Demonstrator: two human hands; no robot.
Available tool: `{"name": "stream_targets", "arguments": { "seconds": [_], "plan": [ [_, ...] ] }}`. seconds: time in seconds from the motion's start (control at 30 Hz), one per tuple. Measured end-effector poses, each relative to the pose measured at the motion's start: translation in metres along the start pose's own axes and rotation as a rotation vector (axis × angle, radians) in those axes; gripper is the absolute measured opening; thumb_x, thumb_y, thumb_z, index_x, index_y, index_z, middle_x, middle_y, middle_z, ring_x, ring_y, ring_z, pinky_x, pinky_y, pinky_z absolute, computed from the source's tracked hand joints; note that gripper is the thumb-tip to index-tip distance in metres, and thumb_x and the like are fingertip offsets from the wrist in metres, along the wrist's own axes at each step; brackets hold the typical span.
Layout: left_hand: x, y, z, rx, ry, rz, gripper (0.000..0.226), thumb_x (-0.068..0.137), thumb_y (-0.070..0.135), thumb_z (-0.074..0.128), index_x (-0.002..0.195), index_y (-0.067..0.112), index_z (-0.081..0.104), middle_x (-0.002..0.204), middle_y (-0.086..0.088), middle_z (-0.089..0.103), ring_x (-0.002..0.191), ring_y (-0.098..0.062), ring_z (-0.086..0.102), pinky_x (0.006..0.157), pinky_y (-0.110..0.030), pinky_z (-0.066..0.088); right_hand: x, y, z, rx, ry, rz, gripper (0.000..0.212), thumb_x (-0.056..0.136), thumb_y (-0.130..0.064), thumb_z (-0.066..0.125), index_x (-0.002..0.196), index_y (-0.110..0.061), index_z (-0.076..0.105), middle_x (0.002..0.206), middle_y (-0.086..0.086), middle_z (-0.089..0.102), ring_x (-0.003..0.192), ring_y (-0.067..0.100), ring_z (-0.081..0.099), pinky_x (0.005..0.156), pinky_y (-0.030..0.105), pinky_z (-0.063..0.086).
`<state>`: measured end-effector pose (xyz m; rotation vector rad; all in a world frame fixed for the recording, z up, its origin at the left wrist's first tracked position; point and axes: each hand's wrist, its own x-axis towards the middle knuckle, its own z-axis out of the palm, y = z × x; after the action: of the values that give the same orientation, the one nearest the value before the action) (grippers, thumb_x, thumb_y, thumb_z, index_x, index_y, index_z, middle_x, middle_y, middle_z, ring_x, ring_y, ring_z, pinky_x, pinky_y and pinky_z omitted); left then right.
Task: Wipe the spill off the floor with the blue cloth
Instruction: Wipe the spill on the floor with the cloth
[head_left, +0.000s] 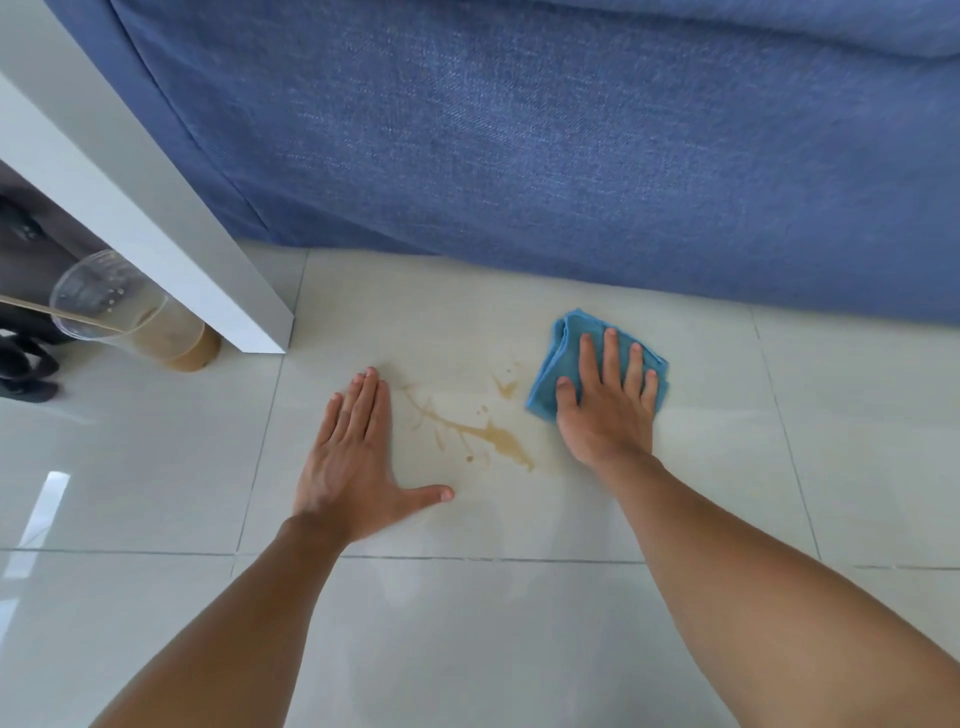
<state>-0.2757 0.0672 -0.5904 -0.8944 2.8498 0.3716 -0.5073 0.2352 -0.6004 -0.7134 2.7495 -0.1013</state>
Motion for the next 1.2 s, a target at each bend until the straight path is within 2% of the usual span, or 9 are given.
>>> {"name": "stream_targets", "arguments": {
  "seconds": [0.2, 0.3, 0.43, 0.63, 0.73, 0.83, 0.93, 1.03, 1.2],
  "plan": [
    [0.001, -0.003, 0.000, -0.015, -0.001, -0.001, 0.151, 0.055, 0.105, 0.036, 0.159, 0.000, 0.004, 0.169, -0.012, -0.003, 0.157, -0.022, -0.007, 0.128, -0.043, 0.005, -0.060, 0.018, 0.008, -0.067, -0.026, -0.208, 0.070, 0.098, -0.056, 0.012, 0.163, -0.032, 0.004, 0.171, -0.007, -0.011, 0.158, 0.022, -0.012, 0.127, 0.045, -0.007],
    [0.000, -0.001, 0.000, -0.016, 0.005, -0.003, 0.151, 0.055, 0.105, 0.035, 0.159, 0.001, 0.003, 0.169, -0.012, -0.004, 0.157, -0.021, -0.008, 0.128, -0.043, 0.004, -0.048, 0.035, 0.001, -0.101, -0.029, -0.148, 0.073, 0.096, -0.057, 0.012, 0.163, -0.031, 0.004, 0.172, -0.007, -0.011, 0.158, 0.023, -0.011, 0.127, 0.046, -0.006],
    [0.002, 0.000, 0.001, -0.003, 0.003, -0.004, 0.151, 0.055, 0.103, 0.039, 0.159, 0.001, 0.001, 0.169, -0.013, -0.005, 0.157, -0.022, -0.009, 0.128, -0.042, 0.003, -0.012, -0.011, 0.001, 0.015, 0.020, 0.004, 0.070, 0.101, -0.054, 0.022, 0.163, -0.029, 0.002, 0.172, -0.001, -0.011, 0.158, 0.029, -0.012, 0.126, 0.050, -0.008],
    [0.001, -0.001, 0.000, 0.006, -0.006, -0.003, 0.151, 0.055, 0.104, 0.037, 0.159, -0.001, 0.004, 0.169, -0.014, -0.002, 0.157, -0.024, -0.005, 0.128, -0.044, 0.005, -0.080, 0.010, 0.016, -0.062, -0.017, -0.282, 0.072, 0.097, -0.057, 0.023, 0.163, -0.033, 0.007, 0.173, -0.006, -0.006, 0.158, 0.023, -0.011, 0.127, 0.046, -0.004],
    [0.001, 0.000, 0.000, 0.003, -0.002, -0.002, 0.151, 0.055, 0.104, 0.035, 0.159, 0.000, 0.002, 0.169, -0.013, -0.004, 0.157, -0.023, -0.008, 0.128, -0.043, 0.003, -0.055, 0.027, 0.008, -0.099, -0.006, -0.164, 0.074, 0.096, -0.058, 0.022, 0.163, -0.032, 0.006, 0.173, -0.005, -0.006, 0.159, 0.024, -0.009, 0.127, 0.047, -0.004],
    [0.001, 0.000, 0.001, 0.004, 0.000, -0.003, 0.151, 0.054, 0.104, 0.035, 0.159, 0.000, 0.004, 0.170, -0.013, -0.002, 0.157, -0.024, -0.007, 0.128, -0.044, 0.004, -0.021, -0.006, 0.004, -0.015, 0.029, -0.022, 0.071, 0.100, -0.055, 0.024, 0.163, -0.030, 0.004, 0.173, -0.001, -0.008, 0.158, 0.029, -0.009, 0.126, 0.050, -0.005],
    [-0.003, 0.001, 0.003, 0.009, 0.006, -0.038, 0.149, 0.054, 0.104, 0.037, 0.160, 0.004, 0.004, 0.170, -0.012, -0.002, 0.157, -0.024, -0.007, 0.127, -0.047, 0.002, -0.035, -0.027, 0.010, -0.015, 0.036, -0.164, 0.070, 0.100, -0.055, 0.026, 0.163, -0.031, 0.007, 0.173, 0.000, -0.006, 0.158, 0.029, -0.008, 0.127, 0.050, -0.006],
    [-0.006, 0.002, 0.002, 0.015, 0.002, -0.070, 0.149, 0.053, 0.105, 0.034, 0.160, 0.005, 0.006, 0.170, -0.014, -0.003, 0.157, -0.026, -0.006, 0.127, -0.048, 0.002, -0.075, 0.002, 0.015, -0.066, -0.005, -0.329, 0.072, 0.097, -0.059, 0.026, 0.163, -0.034, 0.011, 0.173, -0.006, -0.005, 0.159, 0.024, -0.009, 0.128, 0.047, -0.003],
    [-0.004, 0.003, 0.001, 0.032, -0.006, -0.065, 0.150, 0.052, 0.106, 0.026, 0.159, 0.004, 0.007, 0.169, -0.016, -0.003, 0.157, -0.027, -0.006, 0.127, -0.048, 0.003, -0.044, 0.004, 0.010, -0.056, 0.053, -0.090, 0.073, 0.097, -0.059, 0.024, 0.163, -0.031, 0.009, 0.173, -0.001, -0.003, 0.159, 0.028, -0.005, 0.127, 0.048, -0.004]
  ]
}}
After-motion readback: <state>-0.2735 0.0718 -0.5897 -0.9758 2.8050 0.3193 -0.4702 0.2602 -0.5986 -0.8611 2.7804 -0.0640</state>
